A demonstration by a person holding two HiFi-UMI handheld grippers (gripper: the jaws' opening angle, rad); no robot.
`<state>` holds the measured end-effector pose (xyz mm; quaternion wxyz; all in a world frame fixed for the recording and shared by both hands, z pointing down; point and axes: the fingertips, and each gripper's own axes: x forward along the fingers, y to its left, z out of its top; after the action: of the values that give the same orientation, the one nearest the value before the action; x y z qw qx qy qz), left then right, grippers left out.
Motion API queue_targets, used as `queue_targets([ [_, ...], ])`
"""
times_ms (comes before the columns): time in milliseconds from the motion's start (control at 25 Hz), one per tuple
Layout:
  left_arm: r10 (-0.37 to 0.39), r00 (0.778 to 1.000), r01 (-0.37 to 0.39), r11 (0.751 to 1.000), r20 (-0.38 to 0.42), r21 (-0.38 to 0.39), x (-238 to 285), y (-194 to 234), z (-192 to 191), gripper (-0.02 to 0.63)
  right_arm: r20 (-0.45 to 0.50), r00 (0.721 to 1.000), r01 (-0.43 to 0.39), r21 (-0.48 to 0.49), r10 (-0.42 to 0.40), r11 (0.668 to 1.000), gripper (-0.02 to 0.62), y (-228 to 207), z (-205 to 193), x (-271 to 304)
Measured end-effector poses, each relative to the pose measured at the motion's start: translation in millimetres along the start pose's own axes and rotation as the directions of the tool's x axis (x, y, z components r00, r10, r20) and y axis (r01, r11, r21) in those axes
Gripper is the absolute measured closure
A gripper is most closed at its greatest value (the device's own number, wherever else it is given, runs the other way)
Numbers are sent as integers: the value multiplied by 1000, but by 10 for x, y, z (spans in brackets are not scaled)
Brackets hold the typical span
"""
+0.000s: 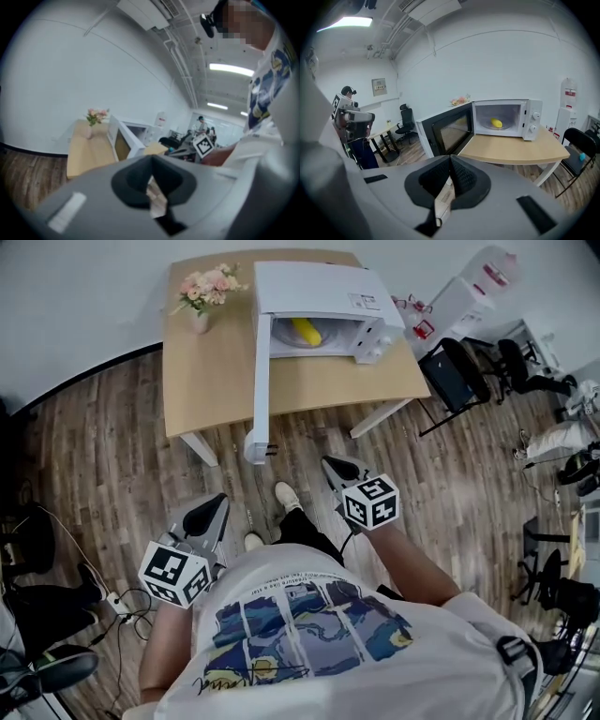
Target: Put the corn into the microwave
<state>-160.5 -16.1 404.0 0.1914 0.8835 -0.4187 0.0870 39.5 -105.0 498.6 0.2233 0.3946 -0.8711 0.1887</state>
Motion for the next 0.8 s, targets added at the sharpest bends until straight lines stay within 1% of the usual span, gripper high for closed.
queue_targets([
  [200, -21, 1000, 21, 1000, 2, -7, -53, -39, -60, 598, 20, 1000, -15, -38, 15, 999, 586, 244, 61, -162],
  [400, -36, 999, 36, 999, -4, 1, -109, -53, -113, 598, 44, 999, -17, -49, 19, 999, 586, 373, 139, -226],
  [800, 0, 1000, 0, 1000, 11, -14, -288, 16, -177, 598, 61, 997, -34, -82, 39, 996, 586, 533, 270, -221],
])
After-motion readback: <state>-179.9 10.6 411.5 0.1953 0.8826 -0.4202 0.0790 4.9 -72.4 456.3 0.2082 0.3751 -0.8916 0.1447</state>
